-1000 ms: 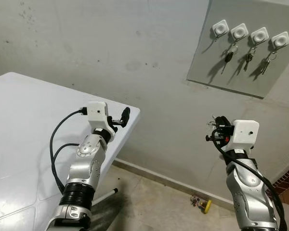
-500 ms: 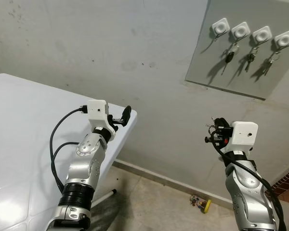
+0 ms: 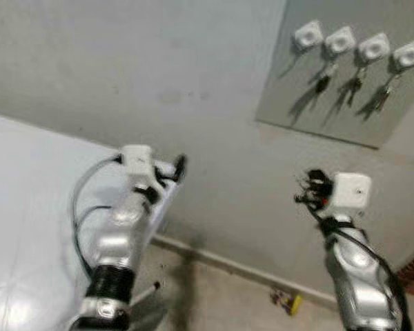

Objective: Hang keys on a hook

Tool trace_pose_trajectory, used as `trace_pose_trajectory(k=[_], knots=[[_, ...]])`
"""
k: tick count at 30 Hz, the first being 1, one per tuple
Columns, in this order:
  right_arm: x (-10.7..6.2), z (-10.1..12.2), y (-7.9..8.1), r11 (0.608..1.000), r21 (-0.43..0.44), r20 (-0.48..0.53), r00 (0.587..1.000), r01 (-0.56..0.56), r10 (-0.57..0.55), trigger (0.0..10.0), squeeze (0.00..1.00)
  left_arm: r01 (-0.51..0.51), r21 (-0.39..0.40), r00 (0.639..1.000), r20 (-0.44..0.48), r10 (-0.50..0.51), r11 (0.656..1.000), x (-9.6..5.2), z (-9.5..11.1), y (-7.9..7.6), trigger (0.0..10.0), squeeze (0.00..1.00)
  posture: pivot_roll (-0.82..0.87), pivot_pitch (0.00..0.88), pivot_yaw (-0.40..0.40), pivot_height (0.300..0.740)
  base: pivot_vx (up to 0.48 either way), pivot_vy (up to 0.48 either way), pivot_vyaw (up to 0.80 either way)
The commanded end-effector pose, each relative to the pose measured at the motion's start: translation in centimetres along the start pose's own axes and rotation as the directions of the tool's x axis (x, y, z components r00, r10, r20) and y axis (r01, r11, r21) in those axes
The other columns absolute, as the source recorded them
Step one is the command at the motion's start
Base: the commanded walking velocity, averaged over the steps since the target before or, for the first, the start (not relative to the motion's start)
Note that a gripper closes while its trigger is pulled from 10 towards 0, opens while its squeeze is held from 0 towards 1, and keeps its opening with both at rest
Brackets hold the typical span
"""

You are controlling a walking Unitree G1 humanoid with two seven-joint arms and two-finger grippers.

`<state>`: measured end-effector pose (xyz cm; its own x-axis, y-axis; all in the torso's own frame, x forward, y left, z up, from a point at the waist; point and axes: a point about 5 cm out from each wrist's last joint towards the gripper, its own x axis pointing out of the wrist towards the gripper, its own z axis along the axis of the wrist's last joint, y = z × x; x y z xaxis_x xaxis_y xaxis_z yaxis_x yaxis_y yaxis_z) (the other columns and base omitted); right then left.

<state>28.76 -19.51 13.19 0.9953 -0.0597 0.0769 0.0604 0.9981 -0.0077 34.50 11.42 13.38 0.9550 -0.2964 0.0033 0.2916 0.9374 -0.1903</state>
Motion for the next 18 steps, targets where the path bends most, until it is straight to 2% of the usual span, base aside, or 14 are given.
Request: trace_pose_trajectory(k=[1, 4, 13, 18], knots=[[0.07, 0.32, 0.46, 1.000, 0.006, 0.015, 1.000, -0.009, 0.009, 10.0, 0.00, -0.017, 0.021, 1.000, 0.017, 0.016, 1.000, -0.05, 0.77, 0.72, 10.0, 0.00, -0.02, 0.000, -0.042, 0.740, 0.319, 0.000, -0.66], [0.02, 0.33, 0.45, 1.000, -0.003, 0.018, 1.000, -0.012, 0.012, 10.0, 0.00, -0.016, 0.023, 1.000, 0.018, 0.015, 1.000, -0.02, 0.82, 0.61, 10.0, 0.00, -0.02, 0.000, -0.042, 0.740, 0.275, 0.000, 0.00], [0.00, 0.42, 0.58, 1.000, 0.001, 0.023, 0.999, -0.022, 0.022, 10.0, 0.00, -0.033, 0.023, 0.998, 0.047, 0.032, 0.999, -0.02, 1.19, 0.54, 10.0, 0.00, -0.01, 0.000, -0.044, 0.740, 0.000, 0.000, 0.00], [0.02, 0.48, 0.67, 1.000, 0.000, 0.027, 0.999, -0.030, 0.030, 10.0, 0.00, -0.015, 0.042, 1.000, 0.021, 0.014, 0.999, 0.00, 1.15, 0.52, 10.0, 0.00, -0.01, 0.000, -0.044, 0.740, 0.000, 0.000, 0.00]])
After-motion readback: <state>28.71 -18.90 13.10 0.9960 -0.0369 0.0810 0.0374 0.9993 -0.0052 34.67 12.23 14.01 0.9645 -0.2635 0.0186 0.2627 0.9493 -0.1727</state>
